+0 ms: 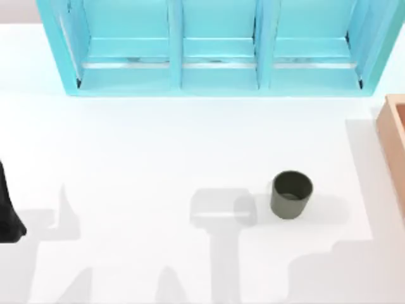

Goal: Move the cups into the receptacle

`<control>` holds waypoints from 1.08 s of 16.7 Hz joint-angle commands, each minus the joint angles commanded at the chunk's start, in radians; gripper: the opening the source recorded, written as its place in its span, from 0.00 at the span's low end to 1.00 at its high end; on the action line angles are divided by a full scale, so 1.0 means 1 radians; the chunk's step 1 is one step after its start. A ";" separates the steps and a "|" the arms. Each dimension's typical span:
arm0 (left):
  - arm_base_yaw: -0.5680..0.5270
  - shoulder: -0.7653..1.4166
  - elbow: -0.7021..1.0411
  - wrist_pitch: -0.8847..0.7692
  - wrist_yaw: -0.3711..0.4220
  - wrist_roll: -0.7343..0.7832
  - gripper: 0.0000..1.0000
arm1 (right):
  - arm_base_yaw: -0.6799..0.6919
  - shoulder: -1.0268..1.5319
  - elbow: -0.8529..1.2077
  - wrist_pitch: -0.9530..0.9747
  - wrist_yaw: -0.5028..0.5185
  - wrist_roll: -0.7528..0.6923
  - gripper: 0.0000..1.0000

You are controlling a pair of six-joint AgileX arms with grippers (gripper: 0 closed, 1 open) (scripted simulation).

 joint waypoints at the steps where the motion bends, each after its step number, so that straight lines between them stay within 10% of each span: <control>1: 0.000 0.000 0.000 0.000 0.000 0.000 1.00 | 0.000 0.001 0.003 -0.003 0.000 -0.001 1.00; 18: 0.000 0.000 0.000 0.000 0.000 0.000 1.00 | 0.005 0.017 0.406 -0.389 -0.001 0.002 1.00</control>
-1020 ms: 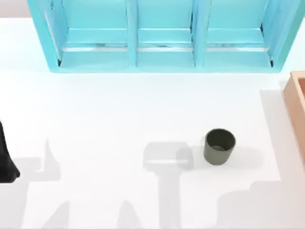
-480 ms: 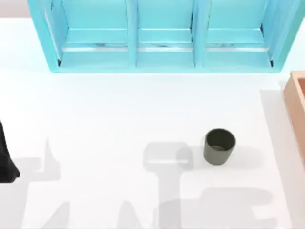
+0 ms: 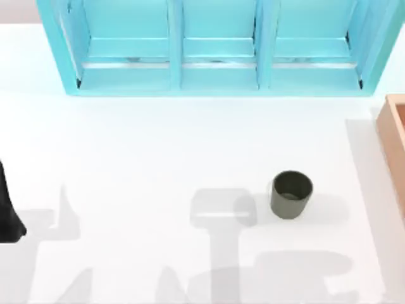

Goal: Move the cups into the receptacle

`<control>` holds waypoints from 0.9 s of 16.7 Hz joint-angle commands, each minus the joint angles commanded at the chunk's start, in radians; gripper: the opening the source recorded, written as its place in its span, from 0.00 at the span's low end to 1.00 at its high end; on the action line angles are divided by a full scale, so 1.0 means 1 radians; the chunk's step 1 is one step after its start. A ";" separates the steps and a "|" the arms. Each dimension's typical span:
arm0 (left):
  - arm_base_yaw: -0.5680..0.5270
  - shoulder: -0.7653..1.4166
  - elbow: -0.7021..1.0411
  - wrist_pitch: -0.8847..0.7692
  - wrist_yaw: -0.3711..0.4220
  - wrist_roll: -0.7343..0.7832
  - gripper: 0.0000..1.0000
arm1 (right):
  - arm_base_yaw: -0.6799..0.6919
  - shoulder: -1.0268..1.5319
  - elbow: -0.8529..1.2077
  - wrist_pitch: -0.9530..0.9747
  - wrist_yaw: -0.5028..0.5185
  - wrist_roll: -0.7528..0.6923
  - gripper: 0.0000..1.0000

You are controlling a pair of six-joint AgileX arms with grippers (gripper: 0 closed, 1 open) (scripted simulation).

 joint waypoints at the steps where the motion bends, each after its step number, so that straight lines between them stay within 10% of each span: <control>1: 0.000 0.000 0.000 0.000 0.000 0.000 1.00 | 0.018 0.009 0.007 0.004 0.000 0.015 1.00; 15: 0.000 0.000 0.000 0.000 0.000 0.000 1.00 | 0.597 0.424 0.333 0.141 -0.058 0.631 1.00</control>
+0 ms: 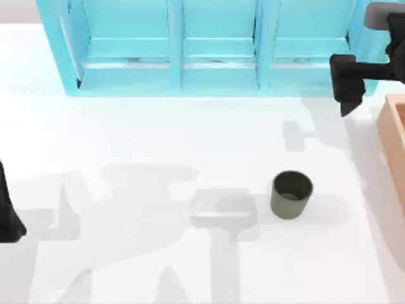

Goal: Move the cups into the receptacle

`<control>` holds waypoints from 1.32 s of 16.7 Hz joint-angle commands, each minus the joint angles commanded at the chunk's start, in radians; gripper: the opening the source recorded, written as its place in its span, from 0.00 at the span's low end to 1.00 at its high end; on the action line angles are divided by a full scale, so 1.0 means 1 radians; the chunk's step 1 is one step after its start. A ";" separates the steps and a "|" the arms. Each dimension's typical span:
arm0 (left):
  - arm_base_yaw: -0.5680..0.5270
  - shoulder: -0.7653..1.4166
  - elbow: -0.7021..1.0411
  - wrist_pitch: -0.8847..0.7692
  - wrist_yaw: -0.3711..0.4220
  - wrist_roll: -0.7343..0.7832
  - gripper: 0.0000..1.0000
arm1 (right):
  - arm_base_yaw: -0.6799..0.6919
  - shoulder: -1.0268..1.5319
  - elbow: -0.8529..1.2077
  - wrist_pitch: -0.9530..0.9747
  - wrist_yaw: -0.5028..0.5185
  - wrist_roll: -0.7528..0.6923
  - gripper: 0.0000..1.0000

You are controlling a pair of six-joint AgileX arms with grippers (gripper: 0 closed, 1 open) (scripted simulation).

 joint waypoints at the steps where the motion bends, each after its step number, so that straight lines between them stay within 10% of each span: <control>1: 0.000 0.000 0.000 0.000 0.000 0.000 1.00 | 0.038 0.041 0.015 -0.002 0.000 0.040 1.00; 13: 0.000 0.000 0.000 0.000 0.000 0.000 1.00 | 0.172 0.210 0.026 -0.022 0.012 0.167 1.00; 22: 0.000 0.000 0.000 0.000 0.000 0.000 1.00 | 0.178 0.292 -0.234 0.323 0.013 0.173 1.00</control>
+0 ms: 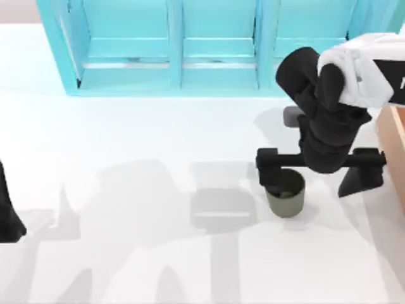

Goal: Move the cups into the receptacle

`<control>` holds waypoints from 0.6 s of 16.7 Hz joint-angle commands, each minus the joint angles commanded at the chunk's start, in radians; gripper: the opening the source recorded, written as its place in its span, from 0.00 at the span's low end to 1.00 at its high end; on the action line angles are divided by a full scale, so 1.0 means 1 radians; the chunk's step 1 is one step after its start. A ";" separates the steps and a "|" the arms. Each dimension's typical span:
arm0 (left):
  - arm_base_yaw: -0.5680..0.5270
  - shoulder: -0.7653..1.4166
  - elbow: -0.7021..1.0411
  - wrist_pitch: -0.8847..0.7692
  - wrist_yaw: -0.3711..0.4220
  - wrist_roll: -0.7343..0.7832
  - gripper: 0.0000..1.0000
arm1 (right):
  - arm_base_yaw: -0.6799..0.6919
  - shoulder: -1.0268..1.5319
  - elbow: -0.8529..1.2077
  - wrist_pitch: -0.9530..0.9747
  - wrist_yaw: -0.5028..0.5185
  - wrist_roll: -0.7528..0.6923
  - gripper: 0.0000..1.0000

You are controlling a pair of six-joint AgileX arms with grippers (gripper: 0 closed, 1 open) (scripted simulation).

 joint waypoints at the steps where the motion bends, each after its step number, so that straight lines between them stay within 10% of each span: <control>1: 0.000 0.000 0.000 0.000 0.000 0.000 1.00 | 0.000 0.003 -0.008 0.009 0.000 0.000 1.00; 4: 0.000 0.000 0.000 0.000 0.000 0.000 1.00 | 0.000 0.003 -0.009 0.010 0.000 0.000 1.00; 10: 0.000 0.000 0.000 0.000 0.000 0.000 1.00 | 0.000 0.003 -0.009 0.010 0.000 0.000 0.55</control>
